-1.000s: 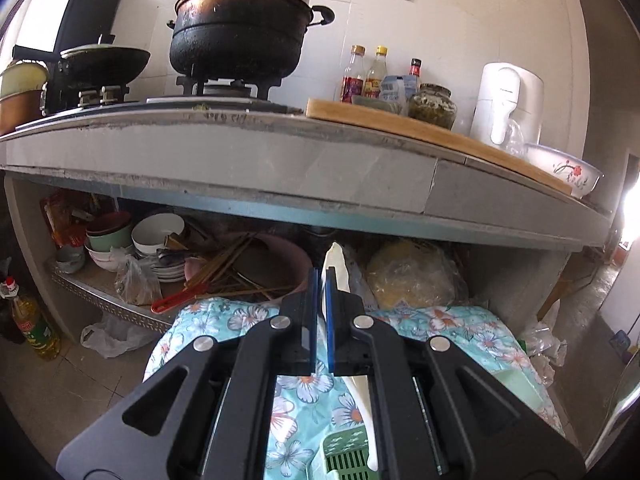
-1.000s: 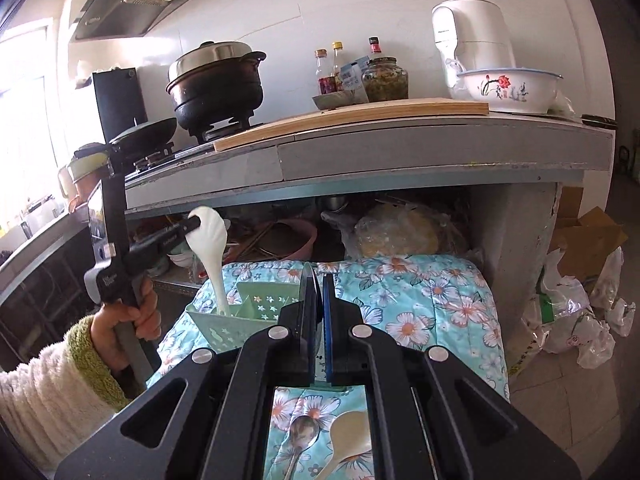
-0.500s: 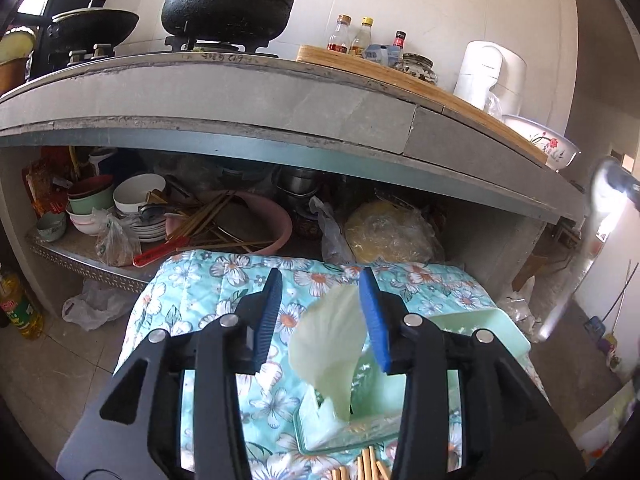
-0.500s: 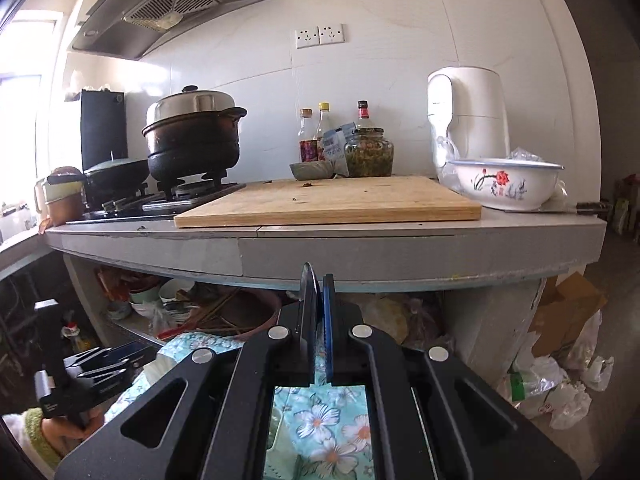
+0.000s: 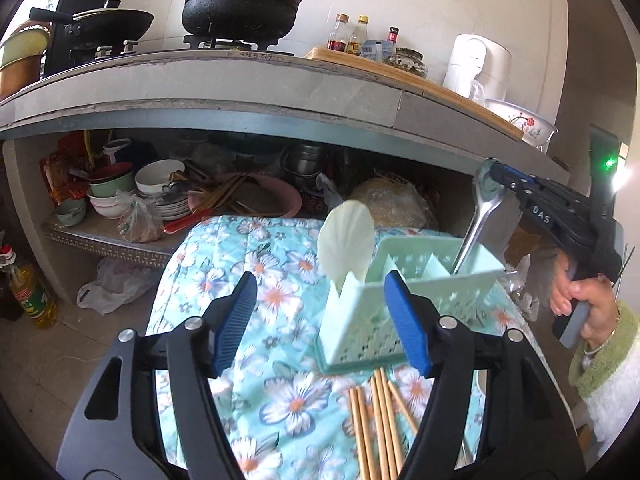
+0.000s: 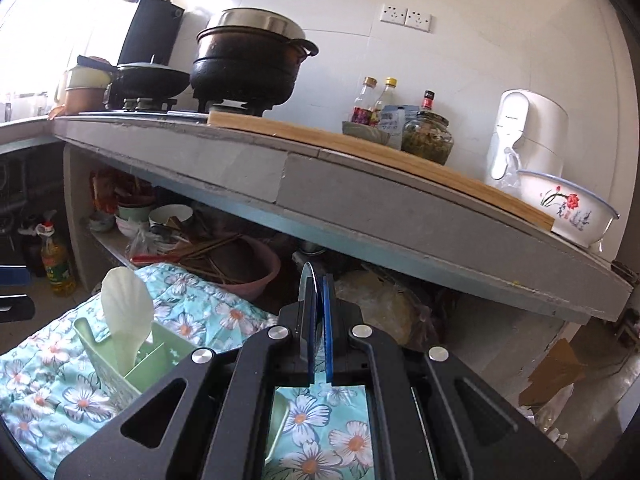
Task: Organize utensils
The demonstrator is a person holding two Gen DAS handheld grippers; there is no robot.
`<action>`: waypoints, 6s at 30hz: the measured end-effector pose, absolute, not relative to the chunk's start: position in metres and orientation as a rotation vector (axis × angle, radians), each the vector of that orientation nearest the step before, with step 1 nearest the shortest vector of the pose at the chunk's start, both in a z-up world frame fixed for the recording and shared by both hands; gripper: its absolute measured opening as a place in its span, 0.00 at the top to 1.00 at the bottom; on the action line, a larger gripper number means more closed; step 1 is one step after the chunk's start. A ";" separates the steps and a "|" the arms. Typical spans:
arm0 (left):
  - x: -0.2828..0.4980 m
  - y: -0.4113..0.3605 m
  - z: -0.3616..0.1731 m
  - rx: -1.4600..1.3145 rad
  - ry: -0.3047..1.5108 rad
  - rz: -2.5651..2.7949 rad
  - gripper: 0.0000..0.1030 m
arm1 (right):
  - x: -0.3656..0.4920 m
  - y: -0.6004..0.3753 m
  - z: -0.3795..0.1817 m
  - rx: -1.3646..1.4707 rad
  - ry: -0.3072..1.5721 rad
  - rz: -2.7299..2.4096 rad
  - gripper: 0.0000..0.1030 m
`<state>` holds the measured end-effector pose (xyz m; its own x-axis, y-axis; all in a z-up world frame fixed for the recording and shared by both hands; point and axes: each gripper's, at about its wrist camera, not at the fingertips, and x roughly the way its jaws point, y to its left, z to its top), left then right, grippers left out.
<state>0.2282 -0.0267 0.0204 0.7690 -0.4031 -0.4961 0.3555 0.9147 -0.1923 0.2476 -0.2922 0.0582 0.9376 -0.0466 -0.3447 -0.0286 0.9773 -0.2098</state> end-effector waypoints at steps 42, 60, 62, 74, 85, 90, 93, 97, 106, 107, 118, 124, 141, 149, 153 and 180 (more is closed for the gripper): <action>0.169 -0.053 -0.052 -0.163 0.931 -0.519 0.08 | 0.076 -0.336 -0.066 -0.029 0.848 -0.405 0.06; 0.173 -0.132 -0.041 0.083 0.795 -0.695 0.08 | 0.077 -0.355 -0.067 0.238 0.757 -0.154 0.06; 0.177 -0.142 -0.042 0.113 0.791 -0.734 0.08 | 0.077 -0.360 -0.071 0.297 0.767 -0.113 0.06; 0.204 -0.188 -0.072 0.231 0.890 -0.892 0.36 | 0.076 -0.382 -0.090 0.467 0.798 -0.013 0.22; 0.224 -0.213 -0.104 0.295 1.014 -0.895 0.63 | 0.079 -0.396 -0.099 0.503 0.813 -0.014 0.29; 0.231 -0.211 -0.118 0.271 1.061 -0.868 0.70 | 0.081 -0.398 -0.102 0.503 0.820 -0.018 0.32; 0.232 -0.211 -0.118 0.266 1.069 -0.857 0.79 | 0.081 -0.399 -0.103 0.504 0.824 -0.020 0.36; 0.230 -0.215 -0.117 0.282 1.068 -0.845 0.87 | 0.079 -0.400 -0.101 0.510 0.824 -0.025 0.41; 0.225 -0.206 -0.100 0.210 1.064 -0.829 0.98 | 0.076 -0.400 -0.090 0.510 0.809 0.000 0.54; 0.224 -0.204 -0.097 0.199 1.058 -0.826 0.98 | 0.078 -0.399 -0.089 0.505 0.808 0.006 0.55; 0.205 -0.159 -0.054 0.054 0.961 -0.800 0.99 | 0.120 -0.385 -0.094 0.514 0.850 0.130 0.68; 0.193 -0.126 -0.033 0.003 0.915 -0.761 0.99 | 0.147 -0.374 -0.094 0.432 0.907 0.107 0.68; 0.174 -0.094 -0.021 -0.053 0.884 -0.717 0.98 | 0.170 -0.350 -0.107 0.263 0.973 0.090 0.89; 0.171 -0.088 -0.020 -0.060 0.869 -0.706 0.98 | 0.152 -0.339 -0.083 0.221 0.909 0.077 0.95; 0.172 -0.083 -0.013 -0.065 0.848 -0.694 0.98 | 0.136 -0.332 -0.057 0.188 0.830 0.064 0.95; 0.273 -0.051 0.117 -0.156 0.330 -0.394 0.98 | 0.079 -0.343 0.010 0.252 0.643 0.012 0.95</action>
<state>0.2726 -0.0511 0.1171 0.8710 -0.4004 -0.2847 0.3503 0.9124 -0.2116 0.0792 -0.3428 0.0099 0.8011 0.0894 -0.5918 0.0665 0.9694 0.2365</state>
